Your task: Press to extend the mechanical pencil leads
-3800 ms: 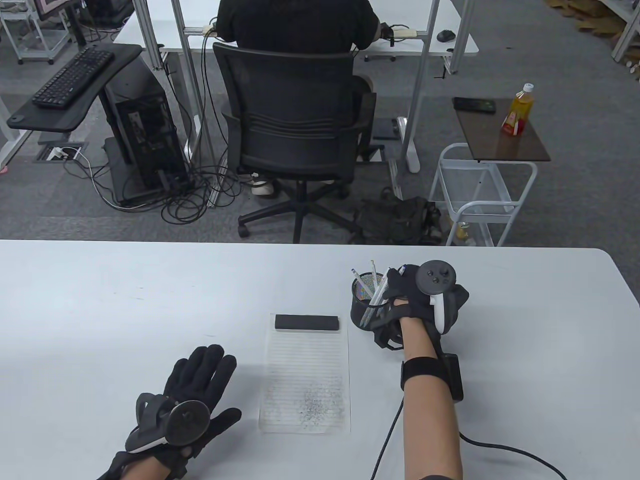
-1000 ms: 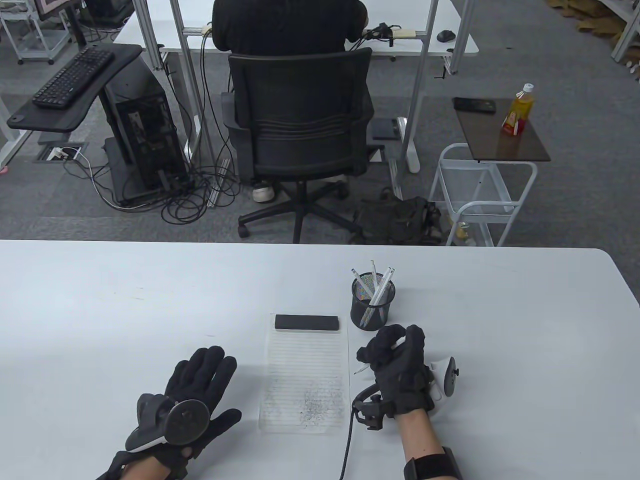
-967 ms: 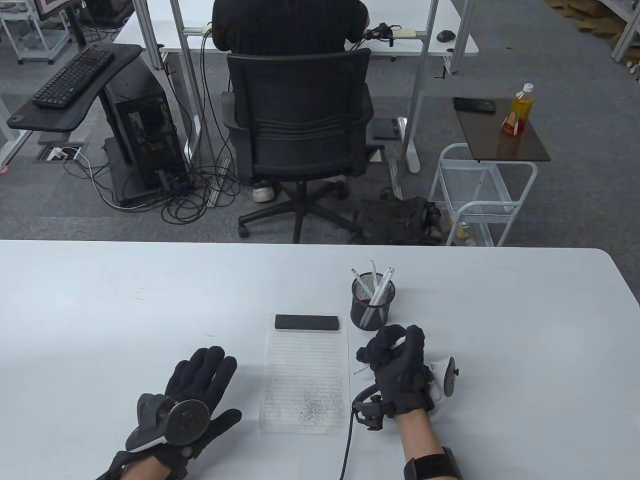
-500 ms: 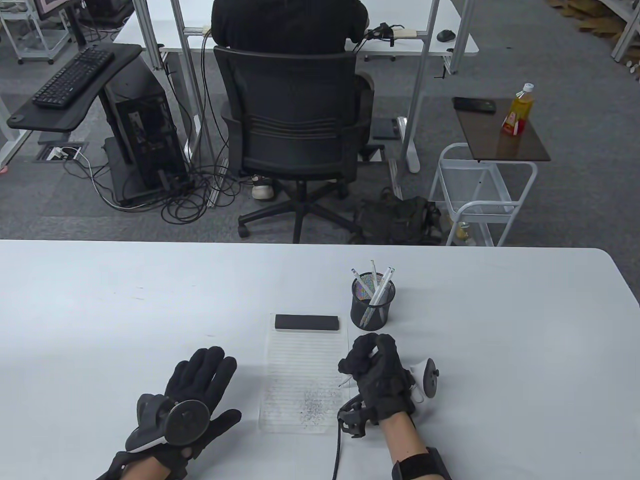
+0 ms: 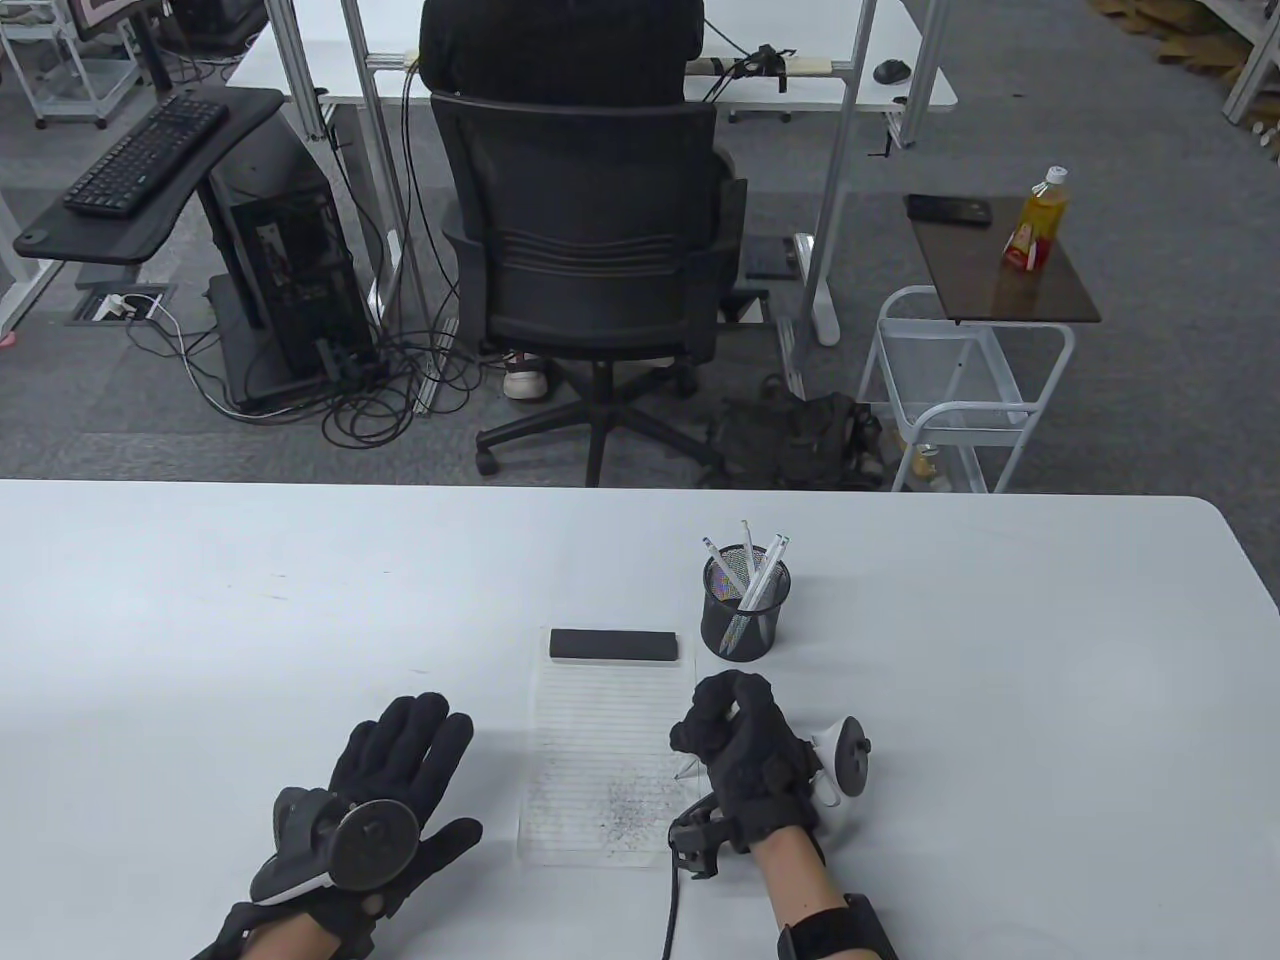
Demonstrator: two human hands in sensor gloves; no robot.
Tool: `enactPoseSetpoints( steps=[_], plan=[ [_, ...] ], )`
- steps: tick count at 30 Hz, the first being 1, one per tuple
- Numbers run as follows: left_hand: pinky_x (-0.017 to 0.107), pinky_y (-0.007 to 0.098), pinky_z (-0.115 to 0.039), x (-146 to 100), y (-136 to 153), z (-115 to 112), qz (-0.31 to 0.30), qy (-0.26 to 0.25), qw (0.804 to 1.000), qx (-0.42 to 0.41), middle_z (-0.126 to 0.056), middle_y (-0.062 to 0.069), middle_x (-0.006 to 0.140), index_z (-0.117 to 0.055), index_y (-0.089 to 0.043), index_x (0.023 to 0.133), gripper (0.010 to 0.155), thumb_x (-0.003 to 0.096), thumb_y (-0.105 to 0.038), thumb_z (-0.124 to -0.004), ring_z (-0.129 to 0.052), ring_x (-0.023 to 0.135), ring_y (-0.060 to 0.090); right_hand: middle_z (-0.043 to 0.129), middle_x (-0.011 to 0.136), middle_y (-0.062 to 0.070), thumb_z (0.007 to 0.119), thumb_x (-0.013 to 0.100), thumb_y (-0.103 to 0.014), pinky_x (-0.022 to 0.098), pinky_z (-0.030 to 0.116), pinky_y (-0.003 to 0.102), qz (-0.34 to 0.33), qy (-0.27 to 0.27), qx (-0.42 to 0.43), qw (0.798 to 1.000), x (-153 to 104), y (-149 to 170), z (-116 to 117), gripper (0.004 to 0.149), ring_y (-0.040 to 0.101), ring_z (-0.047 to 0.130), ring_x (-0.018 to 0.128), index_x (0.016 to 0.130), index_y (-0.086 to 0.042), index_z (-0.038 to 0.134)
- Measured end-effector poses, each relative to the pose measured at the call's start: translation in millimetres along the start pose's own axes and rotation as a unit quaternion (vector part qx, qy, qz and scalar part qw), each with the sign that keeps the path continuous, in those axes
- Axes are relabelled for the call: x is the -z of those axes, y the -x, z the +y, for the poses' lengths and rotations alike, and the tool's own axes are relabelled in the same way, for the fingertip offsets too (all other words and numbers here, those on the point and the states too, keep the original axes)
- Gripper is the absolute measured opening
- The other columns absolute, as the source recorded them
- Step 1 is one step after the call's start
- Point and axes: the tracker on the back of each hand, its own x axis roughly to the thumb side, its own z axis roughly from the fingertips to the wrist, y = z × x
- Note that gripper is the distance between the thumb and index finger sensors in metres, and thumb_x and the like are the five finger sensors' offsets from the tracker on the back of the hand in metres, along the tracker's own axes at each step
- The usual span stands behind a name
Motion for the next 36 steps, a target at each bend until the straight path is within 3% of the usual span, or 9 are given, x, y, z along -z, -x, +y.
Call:
enactPoseSetpoints(
  steps=[31,36],
  plan=[
    [0.076,0.066,-0.033,0,1,0,0.001,0.0,1.0,0.0,-0.018,0.012,0.12,-0.021,-0.025,0.115,0.093,0.0452,-0.064,-0.068,-0.028,0.111,0.046,0.089,0.044,0.011,0.059,0.06,-0.048,0.043,0.075,0.069,0.003,0.002,-0.009,1.0,-1,2,3,0.052,0.039,0.087,0.036,0.068,-0.006,0.088],
    [0.076,0.066,-0.034,0,2,1,0.002,-0.004,1.0,0.0,-0.018,0.012,0.12,-0.021,-0.025,0.114,0.093,0.0452,-0.064,-0.068,-0.028,0.111,0.046,0.087,0.053,0.014,0.054,0.059,-0.058,0.048,0.071,0.07,-0.011,-0.042,0.008,0.999,3,-10,9,0.065,0.042,0.084,0.043,0.077,-0.003,0.084]
  ],
)
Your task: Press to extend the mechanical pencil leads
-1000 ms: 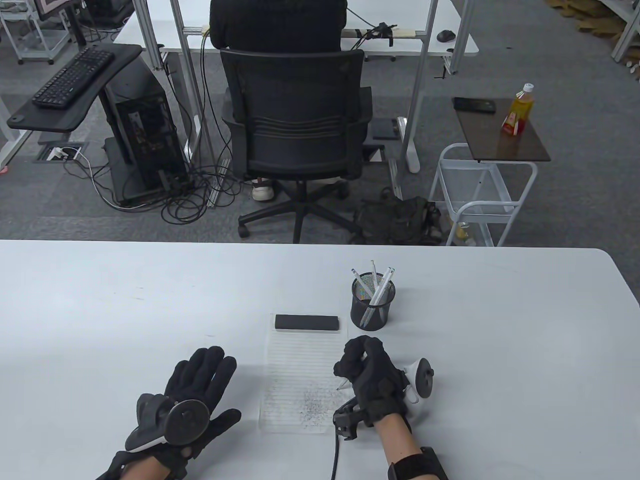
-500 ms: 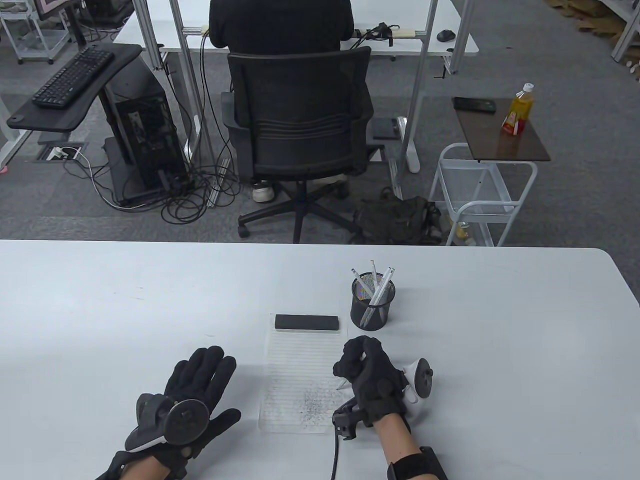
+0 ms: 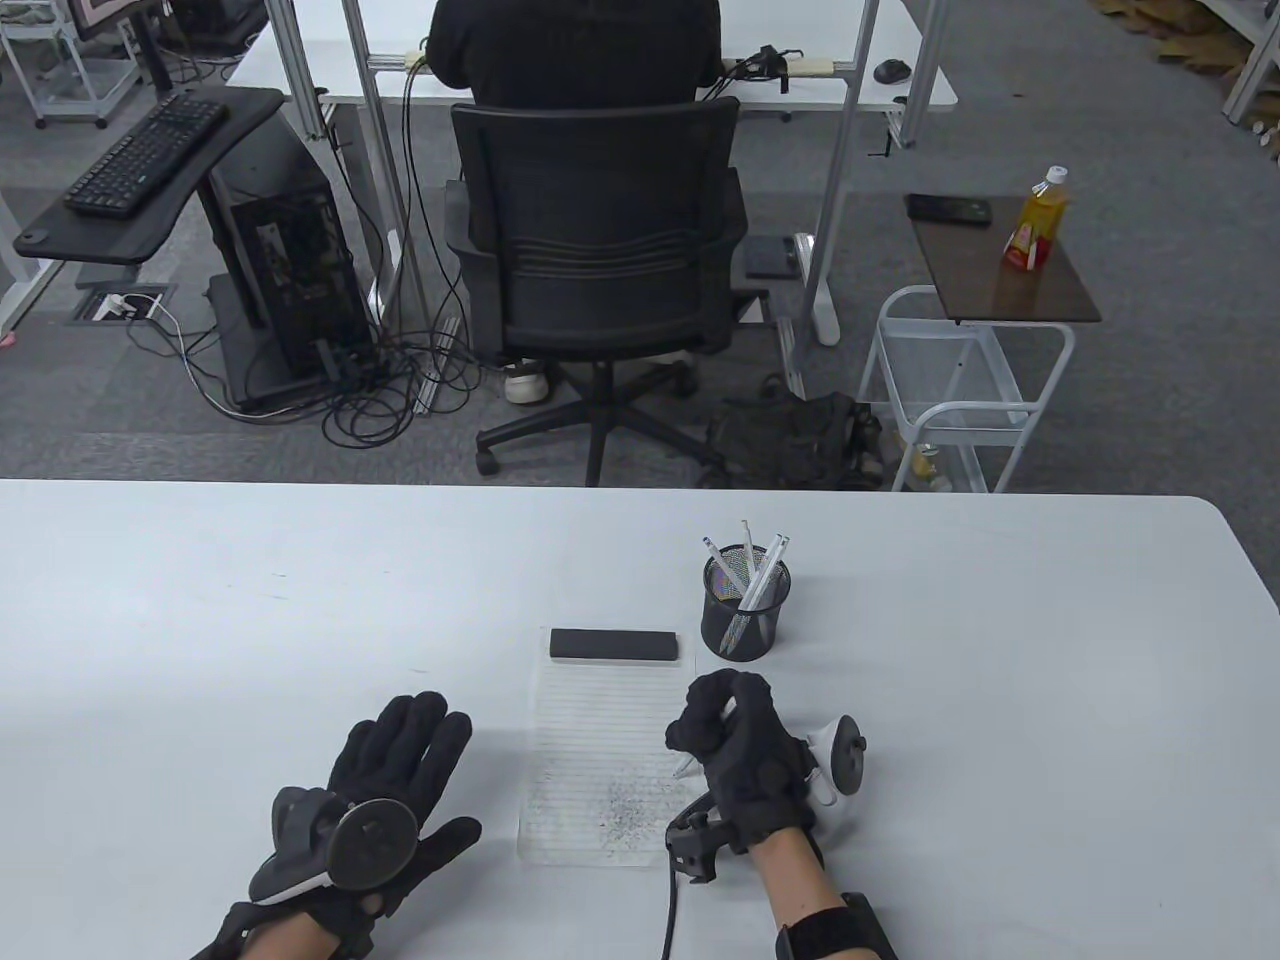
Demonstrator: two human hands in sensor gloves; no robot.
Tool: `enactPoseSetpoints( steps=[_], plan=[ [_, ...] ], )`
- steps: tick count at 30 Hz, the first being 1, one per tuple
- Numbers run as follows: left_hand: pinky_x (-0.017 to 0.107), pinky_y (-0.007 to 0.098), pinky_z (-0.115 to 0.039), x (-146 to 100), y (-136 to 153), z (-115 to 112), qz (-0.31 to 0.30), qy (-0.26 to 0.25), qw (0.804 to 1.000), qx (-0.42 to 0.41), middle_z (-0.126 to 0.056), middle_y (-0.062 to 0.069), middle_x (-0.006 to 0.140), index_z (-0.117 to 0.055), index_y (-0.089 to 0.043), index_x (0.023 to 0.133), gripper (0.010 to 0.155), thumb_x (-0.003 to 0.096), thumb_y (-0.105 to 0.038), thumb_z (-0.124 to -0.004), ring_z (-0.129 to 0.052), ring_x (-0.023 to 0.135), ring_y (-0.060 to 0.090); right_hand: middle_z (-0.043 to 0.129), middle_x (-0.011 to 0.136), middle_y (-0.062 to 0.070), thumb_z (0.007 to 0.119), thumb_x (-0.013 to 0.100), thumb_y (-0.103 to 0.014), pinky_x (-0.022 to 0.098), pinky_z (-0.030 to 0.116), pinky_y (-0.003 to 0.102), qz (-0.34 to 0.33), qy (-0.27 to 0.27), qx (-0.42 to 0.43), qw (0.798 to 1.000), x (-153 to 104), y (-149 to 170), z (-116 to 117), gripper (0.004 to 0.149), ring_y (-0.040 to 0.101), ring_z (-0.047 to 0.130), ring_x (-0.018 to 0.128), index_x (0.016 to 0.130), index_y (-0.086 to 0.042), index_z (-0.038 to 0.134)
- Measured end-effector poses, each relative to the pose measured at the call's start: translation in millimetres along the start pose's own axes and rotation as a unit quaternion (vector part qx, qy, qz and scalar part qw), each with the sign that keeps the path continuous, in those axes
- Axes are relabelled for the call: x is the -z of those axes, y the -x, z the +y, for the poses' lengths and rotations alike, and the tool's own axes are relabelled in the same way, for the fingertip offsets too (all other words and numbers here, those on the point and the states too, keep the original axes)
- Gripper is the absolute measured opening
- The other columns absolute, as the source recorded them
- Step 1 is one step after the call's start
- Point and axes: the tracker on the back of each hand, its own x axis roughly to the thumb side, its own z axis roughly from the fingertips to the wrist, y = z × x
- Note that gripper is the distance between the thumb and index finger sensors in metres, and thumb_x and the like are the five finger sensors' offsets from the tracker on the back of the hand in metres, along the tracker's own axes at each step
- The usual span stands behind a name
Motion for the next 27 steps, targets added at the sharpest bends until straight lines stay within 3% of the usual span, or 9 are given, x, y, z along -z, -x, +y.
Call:
enactPoseSetpoints(
  steps=[3,5,8,11,14,15,16,19,27],
  plan=[
    [0.076,0.066,-0.034,0,0,1,0.0,-0.002,1.0,0.002,-0.018,0.012,0.12,-0.021,-0.025,0.115,0.093,0.0453,-0.064,-0.068,-0.028,0.111,0.046,0.081,0.069,0.019,0.051,0.06,-0.05,0.054,0.064,0.073,-0.002,-0.043,-0.013,0.999,6,-22,8,0.063,0.047,0.078,0.057,0.092,-0.001,0.073],
    [0.076,0.066,-0.034,0,0,0,0.0,0.0,1.0,0.003,-0.018,0.012,0.12,-0.021,-0.025,0.115,0.093,0.0452,-0.064,-0.068,-0.028,0.111,0.046,0.075,0.078,0.022,0.059,0.062,-0.037,0.056,0.062,0.073,0.016,-0.049,-0.051,0.997,10,-37,10,0.053,0.05,0.074,0.064,0.1,0.0,0.065],
    [0.076,0.066,-0.034,1,-2,-2,-0.003,0.006,1.0,0.004,-0.018,0.012,0.12,-0.021,-0.025,0.114,0.092,0.0453,-0.064,-0.068,-0.028,0.111,0.045,0.066,0.089,0.024,0.061,0.06,-0.026,0.055,0.065,0.071,0.039,-0.041,-0.21,0.976,15,-56,8,0.048,0.051,0.072,0.069,0.103,-0.004,0.062],
    [0.076,0.066,-0.034,1,-3,-3,-0.005,0.008,1.0,0.004,-0.018,0.012,0.12,-0.021,-0.025,0.115,0.092,0.0454,-0.064,-0.068,-0.028,0.111,0.045,0.051,0.096,0.025,0.065,0.058,-0.017,0.054,0.07,0.068,0.089,-0.052,-0.378,0.92,25,-73,3,0.048,0.048,0.07,0.072,0.104,-0.004,0.063],
    [0.077,0.066,-0.034,1,-3,-3,-0.007,0.009,1.0,0.007,-0.018,0.012,0.12,-0.021,-0.025,0.114,0.092,0.0454,-0.064,-0.067,-0.028,0.112,0.045,0.043,0.097,0.025,0.069,0.056,-0.013,0.054,0.072,0.066,0.139,-0.081,-0.527,0.834,32,-75,0,0.049,0.048,0.069,0.074,0.104,-0.005,0.067],
    [0.076,0.066,-0.034,1,-3,-3,-0.007,0.008,1.0,0.007,-0.018,0.012,0.12,-0.021,-0.025,0.115,0.092,0.0454,-0.064,-0.067,-0.028,0.112,0.045,0.043,0.097,0.024,0.07,0.056,-0.013,0.054,0.071,0.066,0.151,-0.088,-0.545,0.82,33,-74,-1,0.049,0.048,0.068,0.075,0.104,-0.006,0.068],
    [0.076,0.066,-0.034,1,-3,-2,-0.007,0.007,1.0,0.006,-0.018,0.012,0.12,-0.021,-0.025,0.114,0.092,0.0453,-0.064,-0.067,-0.028,0.112,0.045,0.042,0.097,0.024,0.071,0.055,-0.012,0.055,0.071,0.066,0.173,-0.101,-0.583,0.787,35,-69,-3,0.049,0.048,0.068,0.076,0.104,-0.006,0.068],
    [0.077,0.066,-0.034,1,-3,-2,-0.007,0.007,1.0,0.007,-0.018,0.012,0.12,-0.021,-0.025,0.114,0.092,0.0453,-0.064,-0.067,-0.028,0.112,0.045,0.046,0.094,0.022,0.074,0.054,-0.009,0.055,0.072,0.065,0.201,-0.112,-0.649,0.725,39,-58,-8,0.051,0.047,0.069,0.076,0.104,-0.006,0.07],
    [0.077,0.066,-0.034,1,-4,-3,-0.008,0.008,1.0,0.006,-0.018,0.012,0.12,-0.021,-0.025,0.114,0.092,0.0453,-0.064,-0.068,-0.028,0.112,0.045,0.056,0.092,0.021,0.079,0.052,-0.008,0.056,0.074,0.064,0.209,-0.153,-0.753,0.605,44,-27,-12,0.059,0.046,0.075,0.075,0.104,-0.003,0.054]
  ],
)
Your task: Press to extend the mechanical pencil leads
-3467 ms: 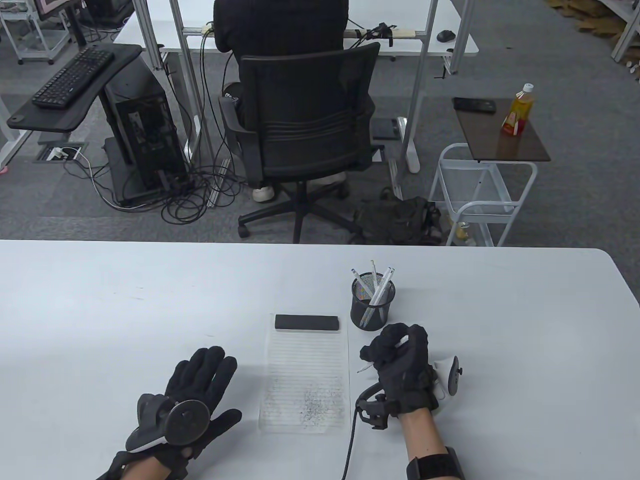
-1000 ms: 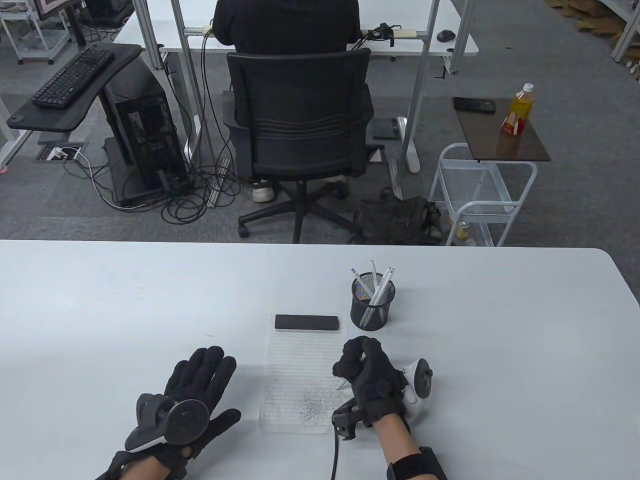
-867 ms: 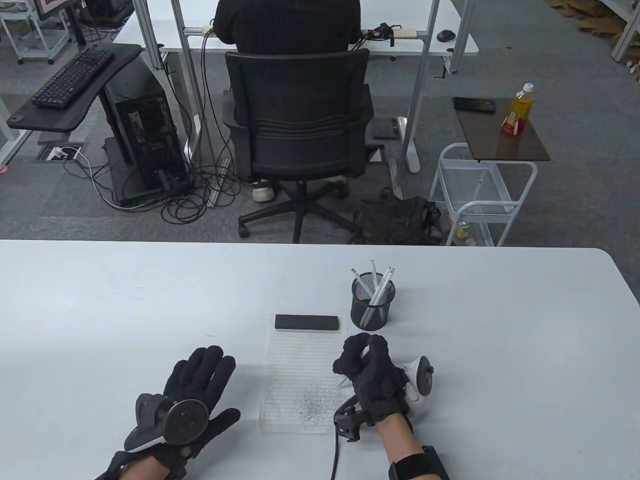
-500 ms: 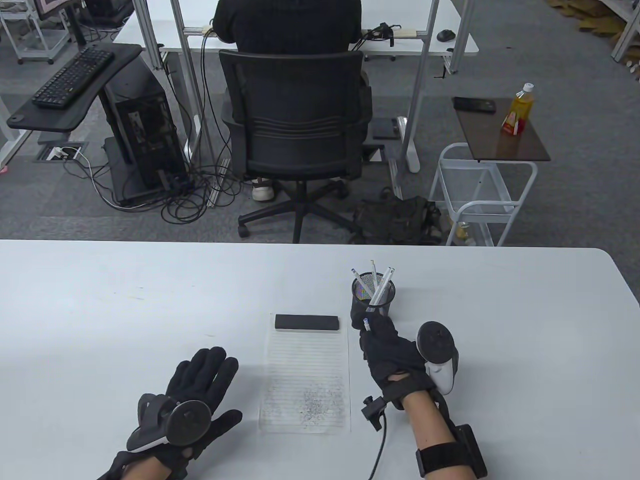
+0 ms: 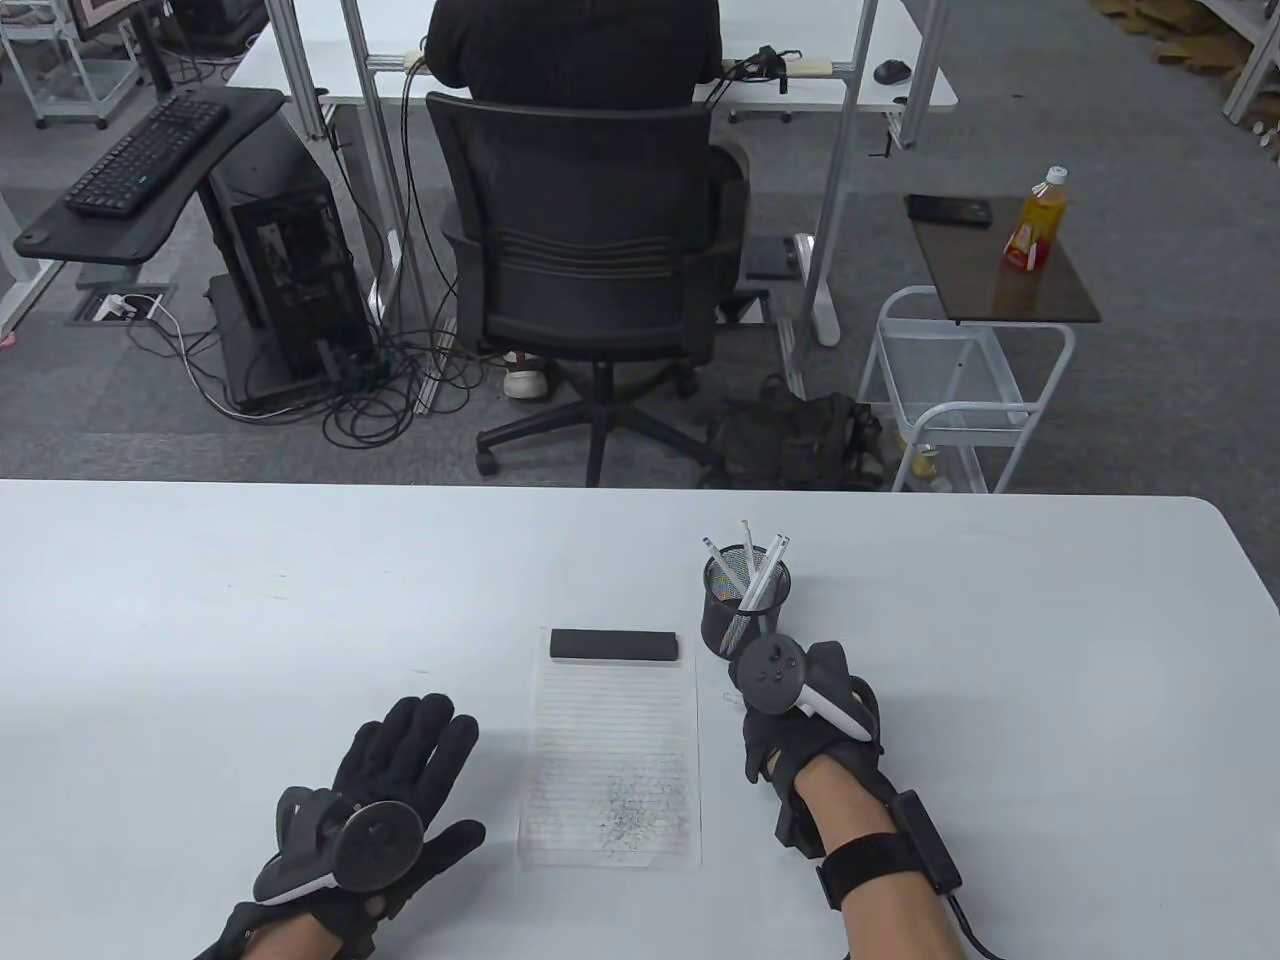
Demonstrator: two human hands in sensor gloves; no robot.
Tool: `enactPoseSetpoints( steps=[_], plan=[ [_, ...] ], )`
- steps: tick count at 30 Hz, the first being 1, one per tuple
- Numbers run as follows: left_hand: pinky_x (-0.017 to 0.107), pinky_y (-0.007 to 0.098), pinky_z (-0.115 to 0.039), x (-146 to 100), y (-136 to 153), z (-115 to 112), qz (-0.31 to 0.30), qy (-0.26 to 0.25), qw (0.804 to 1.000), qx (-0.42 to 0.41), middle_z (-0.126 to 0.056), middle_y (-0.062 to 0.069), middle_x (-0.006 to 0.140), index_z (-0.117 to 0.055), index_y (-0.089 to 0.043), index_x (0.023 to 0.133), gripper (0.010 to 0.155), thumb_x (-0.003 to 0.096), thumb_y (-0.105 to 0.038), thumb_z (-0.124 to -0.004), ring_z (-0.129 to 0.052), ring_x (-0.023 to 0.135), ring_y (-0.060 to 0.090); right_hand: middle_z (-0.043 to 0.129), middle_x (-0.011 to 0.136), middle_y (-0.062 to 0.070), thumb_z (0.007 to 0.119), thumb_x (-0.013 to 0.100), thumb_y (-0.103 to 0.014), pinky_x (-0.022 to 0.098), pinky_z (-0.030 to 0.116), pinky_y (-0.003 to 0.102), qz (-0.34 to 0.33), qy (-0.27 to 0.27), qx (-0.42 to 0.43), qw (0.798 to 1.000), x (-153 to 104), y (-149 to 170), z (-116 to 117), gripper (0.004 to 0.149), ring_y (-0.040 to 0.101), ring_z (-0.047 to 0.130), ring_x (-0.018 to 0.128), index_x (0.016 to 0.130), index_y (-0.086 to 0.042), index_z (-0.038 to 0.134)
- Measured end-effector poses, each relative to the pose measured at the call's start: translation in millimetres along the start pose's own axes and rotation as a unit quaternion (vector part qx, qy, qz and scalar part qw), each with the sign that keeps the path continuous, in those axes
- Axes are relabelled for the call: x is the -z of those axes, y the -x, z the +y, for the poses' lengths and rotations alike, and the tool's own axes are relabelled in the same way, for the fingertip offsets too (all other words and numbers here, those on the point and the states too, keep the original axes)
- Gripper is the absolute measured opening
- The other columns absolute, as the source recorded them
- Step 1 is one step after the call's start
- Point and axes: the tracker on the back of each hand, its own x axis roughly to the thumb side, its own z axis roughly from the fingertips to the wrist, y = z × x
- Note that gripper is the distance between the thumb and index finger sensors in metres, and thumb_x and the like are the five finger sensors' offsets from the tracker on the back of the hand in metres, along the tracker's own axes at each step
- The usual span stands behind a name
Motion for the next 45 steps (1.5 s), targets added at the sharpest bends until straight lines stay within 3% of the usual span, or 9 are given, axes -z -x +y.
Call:
enactPoseSetpoints(
  steps=[6,12,34,36,38,40,45],
  plan=[
    [0.077,0.066,-0.034,0,0,0,0.001,0.001,1.0,0.0,-0.018,0.012,0.12,-0.021,-0.025,0.114,0.092,0.0453,-0.064,-0.068,-0.028,0.111,0.045,0.063,0.089,0.021,0.083,0.051,-0.011,0.056,0.074,0.065,0.014,-0.017,-0.074,0.997,7,-3,13,0.053,0.045,0.08,0.073,0.099,-0.005,0.061],
    [0.077,0.066,-0.035,0,0,0,0.001,0.002,1.0,0.0,-0.018,0.012,0.12,-0.021,-0.025,0.114,0.092,0.0452,-0.064,-0.068,-0.028,0.111,0.045,0.07,0.087,0.02,0.087,0.05,-0.014,0.056,0.075,0.065,0.018,0.004,-0.122,0.992,11,-10,14,0.053,0.044,0.084,0.072,0.097,-0.004,0.066],
    [0.076,0.066,-0.035,0,0,0,0.003,0.007,1.0,0.001,-0.019,0.012,0.12,-0.021,-0.025,0.114,0.092,0.0452,-0.064,-0.068,-0.029,0.111,0.045,0.084,0.083,0.018,0.09,0.048,-0.018,0.052,0.081,0.061,-0.008,0.058,-0.145,0.988,6,-10,15,0.047,0.041,0.094,0.066,0.092,-0.006,0.08],
    [0.077,0.066,-0.035,0,0,0,0.003,0.007,1.0,0.001,-0.019,0.012,0.12,-0.021,-0.025,0.114,0.092,0.0452,-0.064,-0.068,-0.029,0.111,0.045,0.081,0.086,0.018,0.087,0.051,-0.024,0.055,0.078,0.063,-0.005,0.054,-0.144,0.988,5,-9,13,0.049,0.043,0.091,0.07,0.095,-0.006,0.078],
    [0.076,0.066,-0.035,0,0,0,0.003,0.006,1.0,0.001,-0.019,0.012,0.12,-0.021,-0.025,0.114,0.092,0.0452,-0.064,-0.068,-0.029,0.111,0.045,0.078,0.09,0.019,0.084,0.052,-0.03,0.057,0.076,0.064,-0.01,0.063,-0.124,0.99,0,-8,6,0.053,0.046,0.087,0.074,0.098,-0.006,0.075],
    [0.077,0.066,-0.035,-1,1,1,0.005,0.004,1.0,-0.003,-0.019,0.012,0.12,-0.021,-0.025,0.114,0.092,0.0453,-0.064,-0.068,-0.029,0.111,0.045,0.078,0.09,0.019,0.084,0.053,-0.032,0.057,0.075,0.065,-0.011,0.115,-0.084,0.99,-10,-5,-13,0.054,0.047,0.086,0.075,0.098,-0.005,0.076],
    [0.077,0.066,-0.034,0,1,1,0.004,0.004,1.0,0.0,-0.018,0.012,0.12,-0.021,-0.025,0.114,0.092,0.0453,-0.064,-0.068,-0.028,0.112,0.045,0.083,0.085,0.021,0.084,0.054,-0.038,0.056,0.074,0.067,0.054,0.187,0.036,0.98,-18,21,-67,0.051,0.049,0.087,0.072,0.092,-0.004,0.084]
  ],
)
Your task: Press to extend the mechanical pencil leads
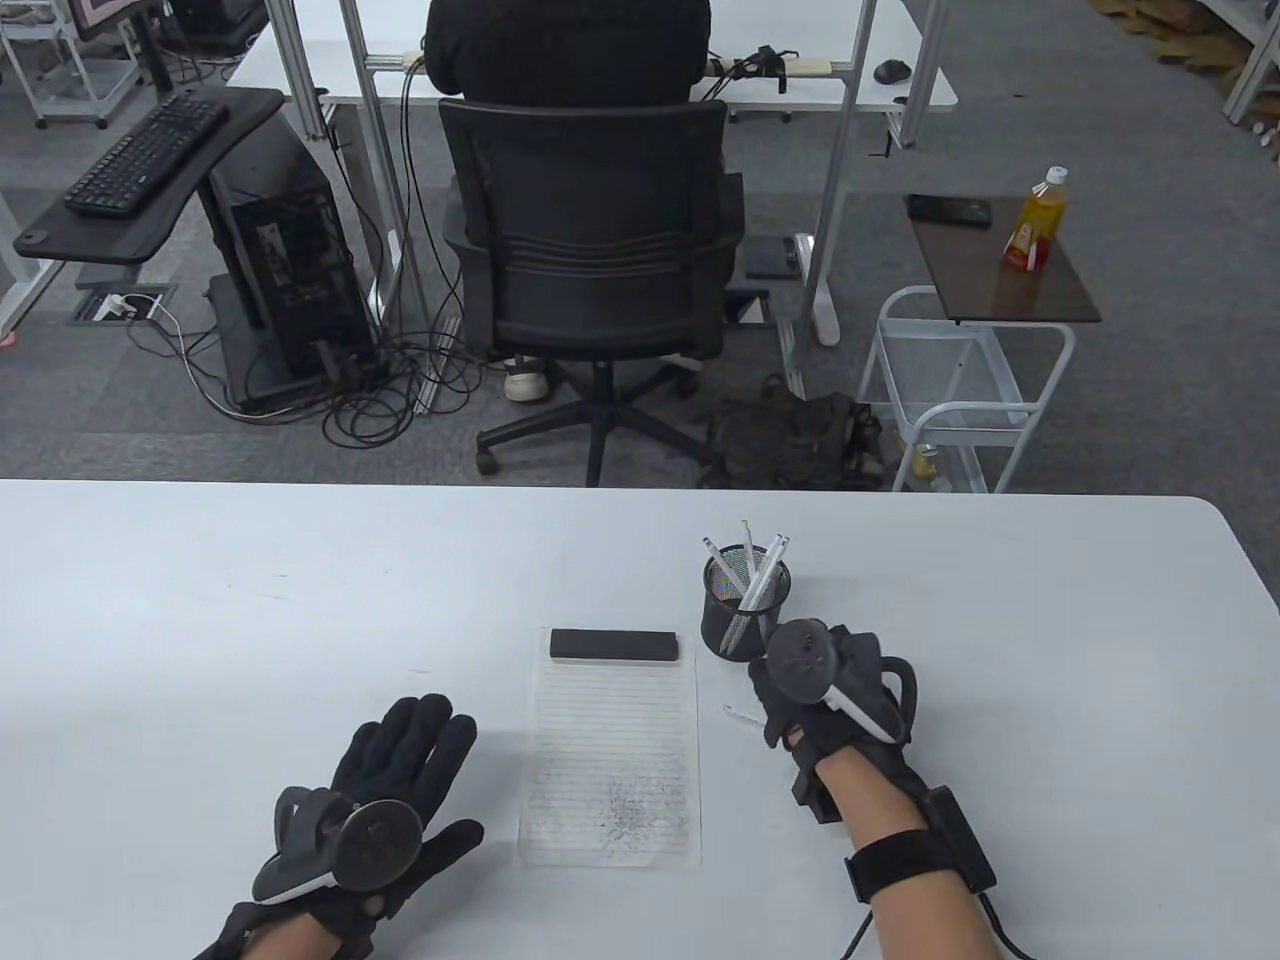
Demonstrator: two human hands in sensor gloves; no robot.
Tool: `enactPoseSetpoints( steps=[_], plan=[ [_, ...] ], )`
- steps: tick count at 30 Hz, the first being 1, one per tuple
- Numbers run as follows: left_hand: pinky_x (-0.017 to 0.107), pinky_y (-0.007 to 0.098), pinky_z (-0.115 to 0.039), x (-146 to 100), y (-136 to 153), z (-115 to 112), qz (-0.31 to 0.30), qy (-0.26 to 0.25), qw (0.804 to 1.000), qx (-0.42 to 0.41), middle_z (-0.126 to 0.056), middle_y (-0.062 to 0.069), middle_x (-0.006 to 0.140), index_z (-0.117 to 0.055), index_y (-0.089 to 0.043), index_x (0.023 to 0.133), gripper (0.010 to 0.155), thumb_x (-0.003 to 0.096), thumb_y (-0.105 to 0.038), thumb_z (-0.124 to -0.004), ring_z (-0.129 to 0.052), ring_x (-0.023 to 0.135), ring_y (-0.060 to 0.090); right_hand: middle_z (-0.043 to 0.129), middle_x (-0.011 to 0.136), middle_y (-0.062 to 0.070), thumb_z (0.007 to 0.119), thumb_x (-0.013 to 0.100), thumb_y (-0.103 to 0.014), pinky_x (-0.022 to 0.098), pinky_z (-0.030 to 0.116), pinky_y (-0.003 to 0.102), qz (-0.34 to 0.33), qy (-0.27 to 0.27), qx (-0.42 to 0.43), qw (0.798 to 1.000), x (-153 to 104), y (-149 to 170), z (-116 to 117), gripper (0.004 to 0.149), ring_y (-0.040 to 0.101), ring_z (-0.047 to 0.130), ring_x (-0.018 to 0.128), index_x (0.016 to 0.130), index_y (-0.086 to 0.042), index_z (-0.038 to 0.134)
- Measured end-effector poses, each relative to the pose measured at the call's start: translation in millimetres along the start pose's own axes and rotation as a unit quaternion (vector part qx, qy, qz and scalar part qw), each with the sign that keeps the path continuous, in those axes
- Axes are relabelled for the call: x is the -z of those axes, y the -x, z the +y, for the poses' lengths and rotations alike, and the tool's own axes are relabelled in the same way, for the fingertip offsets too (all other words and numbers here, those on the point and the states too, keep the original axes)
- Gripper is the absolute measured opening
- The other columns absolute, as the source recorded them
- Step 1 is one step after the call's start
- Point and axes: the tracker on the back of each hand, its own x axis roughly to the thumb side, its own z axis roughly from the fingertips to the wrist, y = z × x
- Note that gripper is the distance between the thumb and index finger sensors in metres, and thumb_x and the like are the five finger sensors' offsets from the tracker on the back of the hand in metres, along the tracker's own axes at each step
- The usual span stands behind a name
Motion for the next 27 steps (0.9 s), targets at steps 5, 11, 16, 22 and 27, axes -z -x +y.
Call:
enactPoseSetpoints(
  steps=[5,11,16,22,27],
  plan=[
    [0.077,0.066,-0.035,0,0,0,0.001,0.001,1.0,0.0,-0.018,0.012,0.12,-0.021,-0.025,0.114,0.092,0.0453,-0.064,-0.068,-0.028,0.112,0.045,0.078,0.09,0.023,0.084,0.054,-0.039,0.058,0.071,0.069,0.102,0.03,0.143,0.984,32,15,-26,0.057,0.052,0.083,0.076,0.098,-0.003,0.078],
    [0.077,0.066,-0.034,0,1,0,0.005,0.004,1.0,-0.003,-0.018,0.012,0.12,-0.021,-0.025,0.114,0.092,0.0452,-0.064,-0.068,-0.028,0.112,0.045,0.064,0.104,0.024,0.087,0.054,-0.041,0.064,0.061,0.074,0.196,0.011,0.202,0.959,70,24,-5,0.065,0.058,0.069,0.091,0.104,-0.005,0.069],
    [0.077,0.066,-0.034,1,1,-2,0.005,0.01,1.0,-0.004,-0.018,0.012,0.12,-0.021,-0.025,0.114,0.092,0.0453,-0.064,-0.068,-0.028,0.112,0.045,0.063,0.104,0.024,0.089,0.052,-0.039,0.064,0.061,0.074,0.224,0.012,0.239,0.945,86,22,11,0.063,0.057,0.07,0.09,0.102,-0.006,0.07],
    [0.077,0.066,-0.034,0,0,1,0.002,0.005,1.0,-0.001,-0.018,0.012,0.12,-0.021,-0.025,0.114,0.092,0.0452,-0.064,-0.068,-0.028,0.112,0.045,0.062,0.104,0.024,0.089,0.051,-0.035,0.064,0.063,0.072,0.225,0.043,0.211,0.95,90,20,18,0.055,0.057,0.069,0.091,0.096,-0.007,0.075],
    [0.077,0.066,-0.034,1,-1,-2,0.002,0.011,1.0,-0.003,-0.018,0.012,0.12,-0.021,-0.025,0.114,0.092,0.0453,-0.064,-0.068,-0.028,0.112,0.045,0.063,0.103,0.024,0.089,0.051,-0.032,0.063,0.065,0.071,0.218,0.064,0.221,0.948,89,21,21,0.046,0.055,0.071,0.09,0.091,-0.009,0.081]
  ],
)
